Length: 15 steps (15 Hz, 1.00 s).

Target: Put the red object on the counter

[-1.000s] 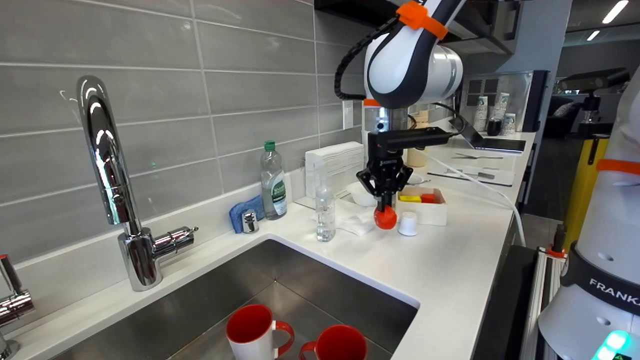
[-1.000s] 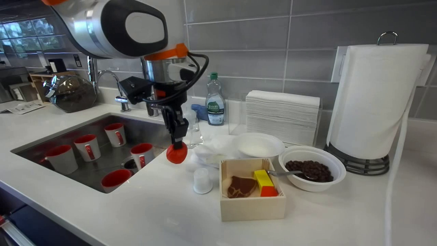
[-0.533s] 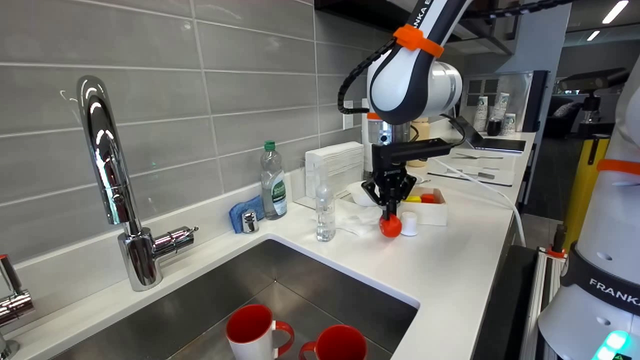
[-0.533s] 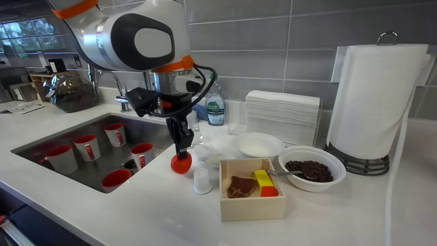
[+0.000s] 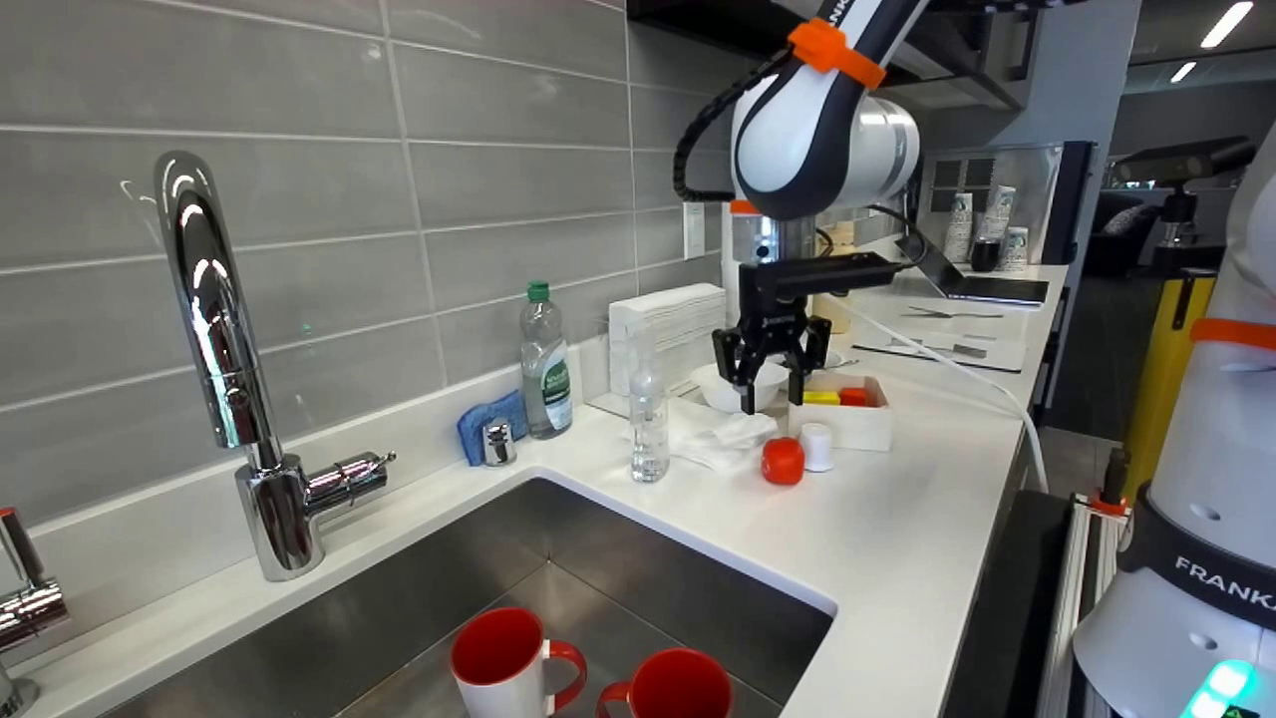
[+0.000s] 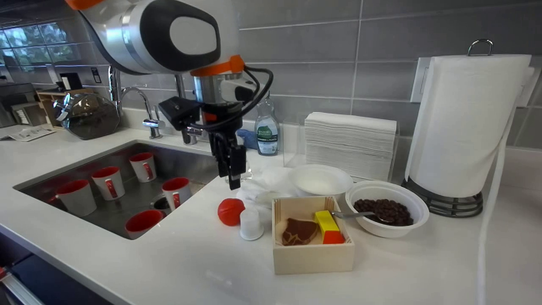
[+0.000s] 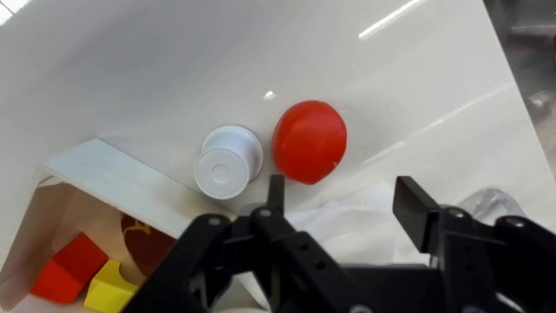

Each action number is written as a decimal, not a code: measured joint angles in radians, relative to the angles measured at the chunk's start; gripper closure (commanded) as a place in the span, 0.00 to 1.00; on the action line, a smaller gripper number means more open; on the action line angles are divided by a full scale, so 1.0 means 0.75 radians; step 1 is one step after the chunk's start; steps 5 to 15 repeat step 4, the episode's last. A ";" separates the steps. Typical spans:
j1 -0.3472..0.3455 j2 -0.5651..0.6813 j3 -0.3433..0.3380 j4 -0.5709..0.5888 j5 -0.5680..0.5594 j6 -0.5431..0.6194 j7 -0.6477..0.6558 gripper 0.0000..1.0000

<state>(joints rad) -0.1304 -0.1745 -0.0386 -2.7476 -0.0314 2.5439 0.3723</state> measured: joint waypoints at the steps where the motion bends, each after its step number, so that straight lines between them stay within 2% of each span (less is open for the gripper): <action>1: 0.000 -0.051 0.002 0.008 0.000 -0.039 0.000 0.00; 4: -0.001 -0.228 0.009 0.012 -0.001 -0.156 -0.001 0.00; 15: -0.001 -0.228 0.009 0.012 -0.001 -0.156 -0.001 0.00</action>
